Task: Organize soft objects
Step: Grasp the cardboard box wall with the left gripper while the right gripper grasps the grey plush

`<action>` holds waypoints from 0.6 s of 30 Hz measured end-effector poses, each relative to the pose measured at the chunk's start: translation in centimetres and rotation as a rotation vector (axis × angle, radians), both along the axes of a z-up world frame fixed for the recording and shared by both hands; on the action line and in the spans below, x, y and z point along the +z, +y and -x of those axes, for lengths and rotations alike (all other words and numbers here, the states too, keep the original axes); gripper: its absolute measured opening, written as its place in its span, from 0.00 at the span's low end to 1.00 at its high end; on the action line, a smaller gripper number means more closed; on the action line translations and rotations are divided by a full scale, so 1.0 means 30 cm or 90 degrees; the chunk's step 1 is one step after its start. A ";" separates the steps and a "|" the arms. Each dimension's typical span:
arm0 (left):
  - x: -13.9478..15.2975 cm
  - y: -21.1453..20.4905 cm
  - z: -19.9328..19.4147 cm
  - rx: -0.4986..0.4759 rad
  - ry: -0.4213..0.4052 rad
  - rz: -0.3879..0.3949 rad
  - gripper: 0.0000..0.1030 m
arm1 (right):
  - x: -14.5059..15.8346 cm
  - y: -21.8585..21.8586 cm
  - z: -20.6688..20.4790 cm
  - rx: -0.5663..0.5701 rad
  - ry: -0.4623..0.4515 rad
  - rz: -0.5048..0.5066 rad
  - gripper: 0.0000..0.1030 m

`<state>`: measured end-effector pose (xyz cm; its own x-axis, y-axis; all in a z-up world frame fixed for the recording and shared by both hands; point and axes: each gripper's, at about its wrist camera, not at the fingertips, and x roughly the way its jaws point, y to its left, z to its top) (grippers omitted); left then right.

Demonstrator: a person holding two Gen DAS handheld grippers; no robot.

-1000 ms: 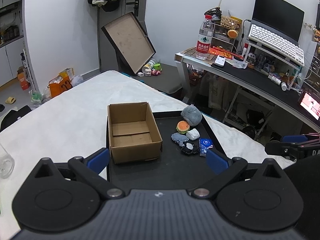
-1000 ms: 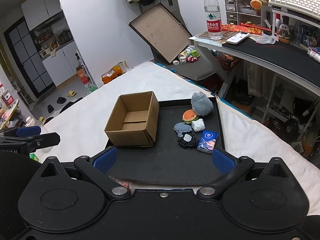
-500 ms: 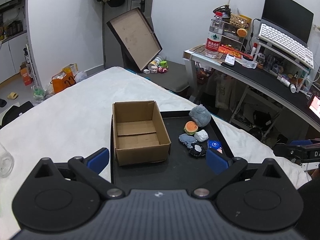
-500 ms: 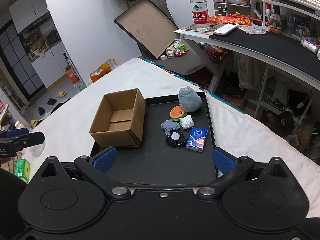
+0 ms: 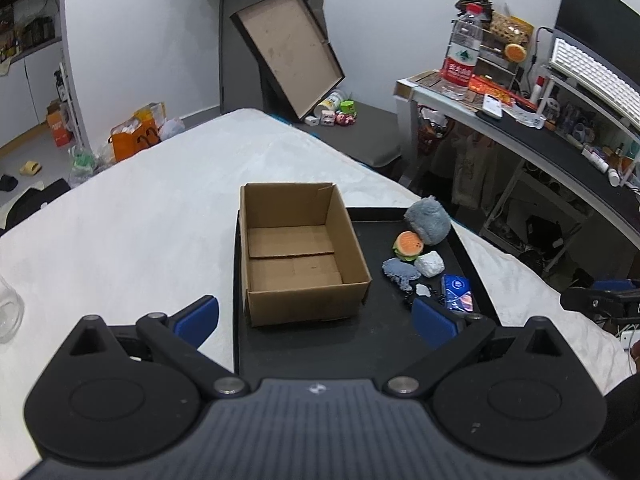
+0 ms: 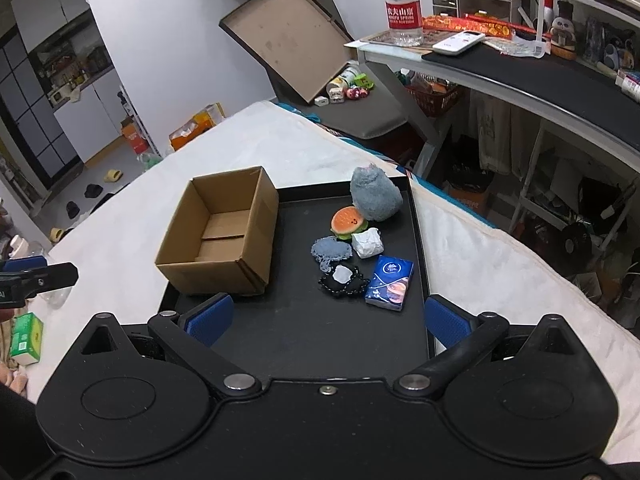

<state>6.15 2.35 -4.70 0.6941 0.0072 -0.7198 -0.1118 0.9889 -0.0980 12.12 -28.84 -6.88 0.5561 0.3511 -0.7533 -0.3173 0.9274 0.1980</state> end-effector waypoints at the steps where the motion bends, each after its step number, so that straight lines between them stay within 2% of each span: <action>1: -0.007 0.008 -0.009 0.004 0.003 0.000 0.99 | -0.009 0.005 -0.013 0.000 0.004 0.002 1.00; 18: -0.150 0.108 -0.160 0.042 0.058 0.013 0.99 | -0.132 0.048 -0.198 -0.009 0.035 0.007 1.00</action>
